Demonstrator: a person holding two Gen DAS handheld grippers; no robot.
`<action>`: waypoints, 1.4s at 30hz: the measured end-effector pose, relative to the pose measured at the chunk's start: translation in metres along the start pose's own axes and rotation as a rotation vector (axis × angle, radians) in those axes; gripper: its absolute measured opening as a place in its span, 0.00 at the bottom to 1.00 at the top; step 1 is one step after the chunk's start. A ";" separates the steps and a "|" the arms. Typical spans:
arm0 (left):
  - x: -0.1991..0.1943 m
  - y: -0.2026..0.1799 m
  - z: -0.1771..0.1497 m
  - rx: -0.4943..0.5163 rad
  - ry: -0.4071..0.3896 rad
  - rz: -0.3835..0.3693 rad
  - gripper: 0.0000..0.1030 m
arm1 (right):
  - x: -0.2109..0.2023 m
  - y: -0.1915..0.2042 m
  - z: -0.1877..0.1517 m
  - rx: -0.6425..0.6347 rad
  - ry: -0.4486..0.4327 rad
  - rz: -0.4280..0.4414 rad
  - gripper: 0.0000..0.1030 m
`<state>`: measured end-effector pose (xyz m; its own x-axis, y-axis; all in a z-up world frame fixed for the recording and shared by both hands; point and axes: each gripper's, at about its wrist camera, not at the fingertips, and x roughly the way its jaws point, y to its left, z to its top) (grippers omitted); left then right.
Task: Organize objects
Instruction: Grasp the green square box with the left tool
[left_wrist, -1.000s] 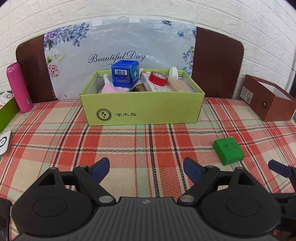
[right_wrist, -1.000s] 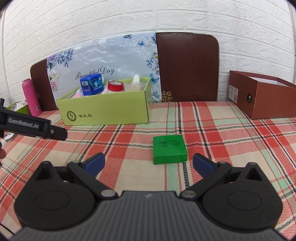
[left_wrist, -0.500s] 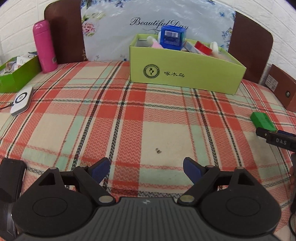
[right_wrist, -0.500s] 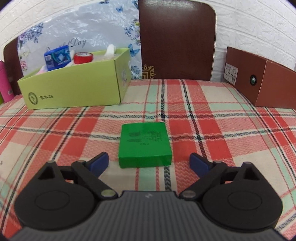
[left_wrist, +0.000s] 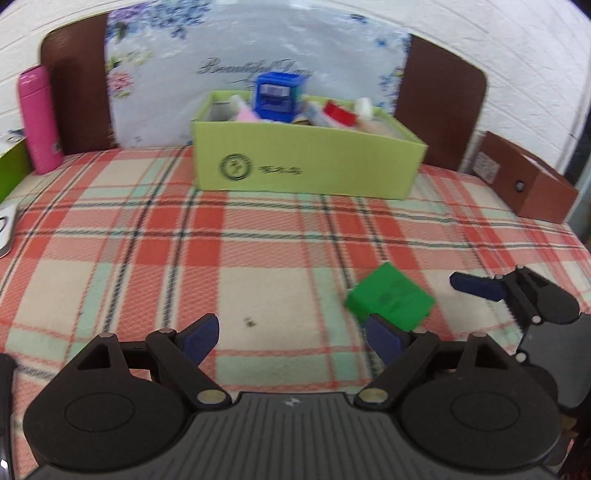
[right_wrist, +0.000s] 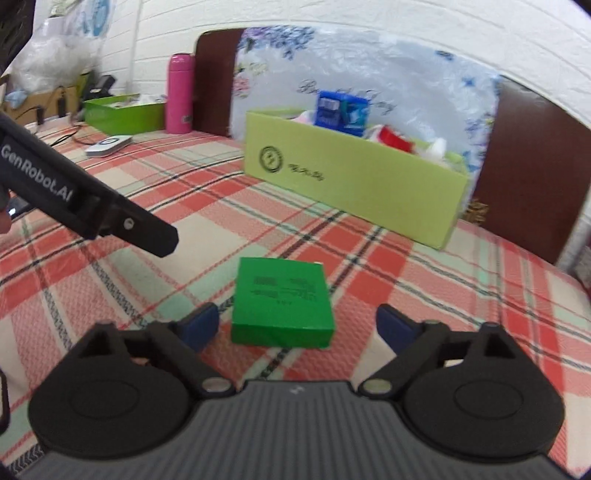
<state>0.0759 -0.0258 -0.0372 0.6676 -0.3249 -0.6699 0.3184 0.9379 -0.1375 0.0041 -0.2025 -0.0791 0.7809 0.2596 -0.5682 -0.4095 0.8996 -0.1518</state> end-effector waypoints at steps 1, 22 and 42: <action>0.003 -0.006 0.003 0.011 0.001 -0.020 0.87 | -0.003 -0.002 -0.001 0.023 0.022 0.001 0.91; 0.061 -0.041 0.021 0.084 0.136 -0.270 0.75 | -0.012 -0.001 -0.013 0.161 0.080 0.013 0.66; 0.055 -0.047 0.028 0.061 0.113 -0.248 0.57 | -0.007 -0.001 -0.001 0.189 0.049 0.021 0.49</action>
<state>0.1163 -0.0911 -0.0473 0.4861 -0.5246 -0.6989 0.5045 0.8215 -0.2657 -0.0009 -0.2057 -0.0757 0.7474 0.2652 -0.6091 -0.3258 0.9454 0.0119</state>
